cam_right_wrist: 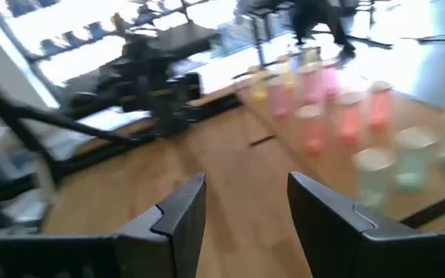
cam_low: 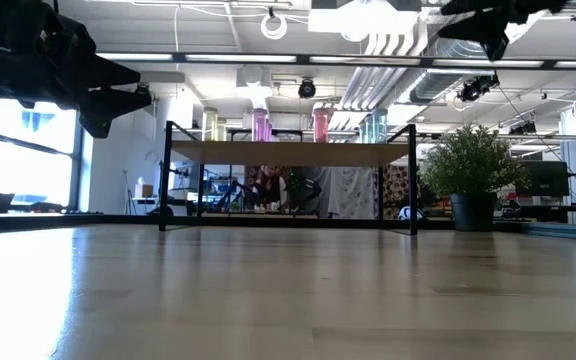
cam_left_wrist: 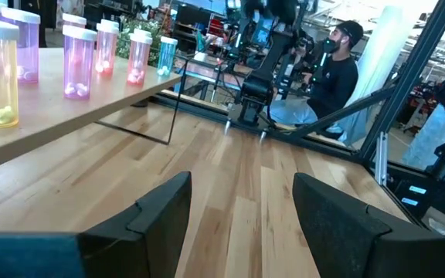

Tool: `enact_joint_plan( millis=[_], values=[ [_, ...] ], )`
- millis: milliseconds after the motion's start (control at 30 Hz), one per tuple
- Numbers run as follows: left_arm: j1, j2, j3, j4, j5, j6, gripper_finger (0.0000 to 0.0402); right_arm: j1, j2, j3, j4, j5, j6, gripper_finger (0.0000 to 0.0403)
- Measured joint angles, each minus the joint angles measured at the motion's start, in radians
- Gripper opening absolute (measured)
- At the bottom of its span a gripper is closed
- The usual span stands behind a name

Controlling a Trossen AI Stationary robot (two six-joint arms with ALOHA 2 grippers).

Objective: Pick and place medicine bottles onto shelf by color
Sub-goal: Return to Home Position

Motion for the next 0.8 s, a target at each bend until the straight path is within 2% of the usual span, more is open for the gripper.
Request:
enact_joint_plan(
  millis=[100, 300, 800],
  values=[
    [0.0, 0.0, 0.0, 0.0, 0.0, 0.0, 0.0216, 0.035, -0.092, -0.147, 0.11, -0.047, 0.039, 0.0173],
    [0.0, 0.0, 0.0, 0.0, 0.0, 0.0, 0.0216, 0.096, -0.249, -0.362, 0.25, -0.058, 0.122, 0.0173],
    [0.0, 0.0, 0.0, 0.0, 0.0, 0.0, 0.0216, 0.202, -0.491, -0.571, 0.269, -0.063, 0.131, 0.0173]
  ],
)
